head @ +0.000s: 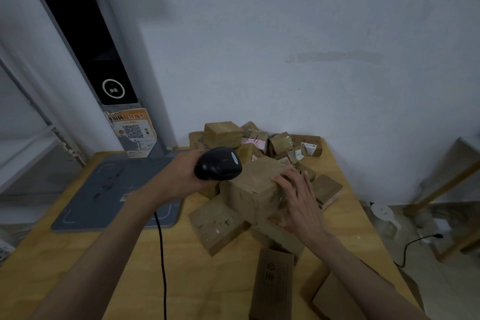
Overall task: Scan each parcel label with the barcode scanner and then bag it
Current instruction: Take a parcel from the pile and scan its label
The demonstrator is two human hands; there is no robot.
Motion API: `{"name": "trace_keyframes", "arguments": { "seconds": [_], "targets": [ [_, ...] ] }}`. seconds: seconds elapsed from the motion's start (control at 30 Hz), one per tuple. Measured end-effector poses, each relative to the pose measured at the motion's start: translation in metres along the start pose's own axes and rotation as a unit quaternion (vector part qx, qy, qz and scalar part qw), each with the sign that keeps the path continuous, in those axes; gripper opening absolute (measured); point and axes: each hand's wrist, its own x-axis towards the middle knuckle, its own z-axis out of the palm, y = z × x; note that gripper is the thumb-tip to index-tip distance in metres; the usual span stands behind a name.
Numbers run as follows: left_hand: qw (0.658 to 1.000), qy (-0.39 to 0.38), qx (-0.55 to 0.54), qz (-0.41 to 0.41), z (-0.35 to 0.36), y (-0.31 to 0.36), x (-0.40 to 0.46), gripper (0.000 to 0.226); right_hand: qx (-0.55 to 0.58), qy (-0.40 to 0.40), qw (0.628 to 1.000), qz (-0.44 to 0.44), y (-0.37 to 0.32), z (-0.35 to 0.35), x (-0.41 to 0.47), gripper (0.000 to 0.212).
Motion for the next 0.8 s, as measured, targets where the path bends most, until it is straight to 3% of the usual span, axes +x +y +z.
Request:
{"name": "trace_keyframes", "arguments": {
  "seconds": [0.07,0.13,0.17,0.23,0.3,0.33,0.57,0.67,0.8],
  "targets": [
    [1.000,0.004,-0.020,-0.003,0.001,-0.001,-0.001,0.044,0.039,-0.003,0.999,0.012,0.001,0.001,-0.001,0.088],
    [0.999,0.017,-0.041,-0.012,0.000,-0.002,-0.003,0.042,0.144,-0.002,0.984,0.100,-0.002,-0.001,0.000,0.088],
    [0.998,0.026,-0.051,-0.018,-0.001,-0.003,-0.004,0.042,0.231,-0.008,0.959,0.166,-0.002,-0.001,0.001,0.091],
    [0.997,0.042,-0.063,-0.026,-0.003,-0.005,-0.005,0.043,0.401,-0.037,0.870,0.285,0.003,0.000,-0.001,0.095],
    [0.996,0.044,-0.067,-0.029,-0.003,-0.005,-0.006,0.042,0.486,-0.080,0.790,0.367,0.014,0.006,-0.007,0.084],
    [0.996,0.041,-0.071,-0.029,-0.003,-0.004,-0.007,0.042,0.494,-0.096,0.770,0.392,0.019,0.009,-0.011,0.076],
    [0.997,0.009,-0.077,-0.023,0.008,-0.006,-0.002,0.030,0.587,-0.142,0.655,0.455,0.023,0.014,-0.017,0.059],
    [0.997,-0.021,-0.068,-0.029,0.011,-0.006,0.002,0.020,0.631,-0.136,0.624,0.441,0.021,0.009,-0.014,0.032],
    [0.994,-0.077,-0.070,-0.024,0.013,0.000,0.004,0.016,0.678,-0.130,0.590,0.419,0.014,0.000,-0.009,0.032]
  ]
}}
